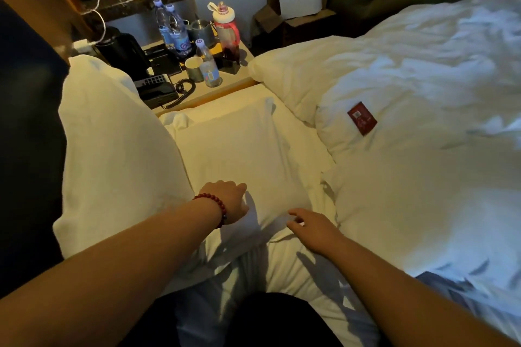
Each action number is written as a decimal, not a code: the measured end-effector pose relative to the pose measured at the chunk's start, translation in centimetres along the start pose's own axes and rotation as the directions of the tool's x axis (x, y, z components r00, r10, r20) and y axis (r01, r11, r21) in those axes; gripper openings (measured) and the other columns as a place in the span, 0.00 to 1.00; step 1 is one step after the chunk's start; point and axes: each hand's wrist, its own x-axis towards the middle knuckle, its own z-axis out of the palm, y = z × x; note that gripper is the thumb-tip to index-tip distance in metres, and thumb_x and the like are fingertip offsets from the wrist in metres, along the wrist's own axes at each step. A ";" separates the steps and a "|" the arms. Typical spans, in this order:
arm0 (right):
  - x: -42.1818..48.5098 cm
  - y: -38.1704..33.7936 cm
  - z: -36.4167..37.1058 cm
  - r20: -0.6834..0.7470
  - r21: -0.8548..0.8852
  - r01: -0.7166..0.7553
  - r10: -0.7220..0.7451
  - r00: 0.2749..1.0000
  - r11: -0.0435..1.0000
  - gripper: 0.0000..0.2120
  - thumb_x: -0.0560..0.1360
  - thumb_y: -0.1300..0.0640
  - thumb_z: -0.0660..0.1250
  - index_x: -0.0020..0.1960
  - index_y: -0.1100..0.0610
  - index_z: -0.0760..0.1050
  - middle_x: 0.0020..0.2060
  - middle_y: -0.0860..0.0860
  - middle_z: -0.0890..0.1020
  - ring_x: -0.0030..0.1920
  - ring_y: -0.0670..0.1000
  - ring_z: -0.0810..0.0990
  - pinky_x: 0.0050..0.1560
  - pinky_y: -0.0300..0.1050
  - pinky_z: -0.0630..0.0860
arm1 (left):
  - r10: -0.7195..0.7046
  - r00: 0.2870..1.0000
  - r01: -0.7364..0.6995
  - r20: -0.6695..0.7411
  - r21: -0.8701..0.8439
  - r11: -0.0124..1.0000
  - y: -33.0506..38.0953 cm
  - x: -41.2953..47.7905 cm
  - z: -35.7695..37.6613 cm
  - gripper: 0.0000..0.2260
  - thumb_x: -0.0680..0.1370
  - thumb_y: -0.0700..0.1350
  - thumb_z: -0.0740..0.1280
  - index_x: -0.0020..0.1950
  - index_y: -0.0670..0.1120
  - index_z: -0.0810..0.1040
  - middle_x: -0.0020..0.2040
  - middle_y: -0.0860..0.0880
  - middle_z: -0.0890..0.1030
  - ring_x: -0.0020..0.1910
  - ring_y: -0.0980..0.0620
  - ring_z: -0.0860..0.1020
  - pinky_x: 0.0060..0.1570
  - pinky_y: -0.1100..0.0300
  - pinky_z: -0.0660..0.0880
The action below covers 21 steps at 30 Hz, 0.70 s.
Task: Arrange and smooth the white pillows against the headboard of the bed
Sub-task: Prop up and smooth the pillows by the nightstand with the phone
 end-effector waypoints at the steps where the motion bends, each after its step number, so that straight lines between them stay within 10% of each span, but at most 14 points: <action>1: -0.5 0.4 -0.2 -0.009 0.005 0.001 -0.001 1.000 1.000 0.21 0.81 0.48 0.59 0.72 0.53 0.69 0.65 0.54 0.77 0.60 0.53 0.77 0.58 0.42 0.71 | -0.008 1.000 0.009 0.018 -0.029 1.000 0.7 -0.3 0.8 0.24 0.80 0.57 0.57 0.73 0.49 0.65 0.65 0.45 0.75 0.60 0.43 0.76 0.58 0.49 0.74; 10: -7.2 5.0 -0.8 -0.081 0.004 0.114 -0.113 0.990 0.993 0.20 0.80 0.45 0.60 0.70 0.47 0.70 0.62 0.48 0.78 0.61 0.48 0.76 0.59 0.42 0.71 | -0.120 0.986 0.150 0.119 -0.294 0.944 8.1 -3.1 7.9 0.29 0.80 0.61 0.56 0.77 0.49 0.59 0.79 0.44 0.52 0.76 0.41 0.54 0.73 0.46 0.59; 21: -20.6 16.1 -5.3 -0.061 0.045 0.356 -0.353 0.934 0.933 0.18 0.79 0.46 0.63 0.66 0.49 0.74 0.60 0.49 0.79 0.60 0.47 0.77 0.59 0.41 0.71 | -0.386 0.921 0.171 -0.059 -0.828 0.534 32.0 -13.7 11.0 0.15 0.80 0.54 0.61 0.61 0.48 0.77 0.59 0.49 0.79 0.60 0.48 0.76 0.54 0.60 0.69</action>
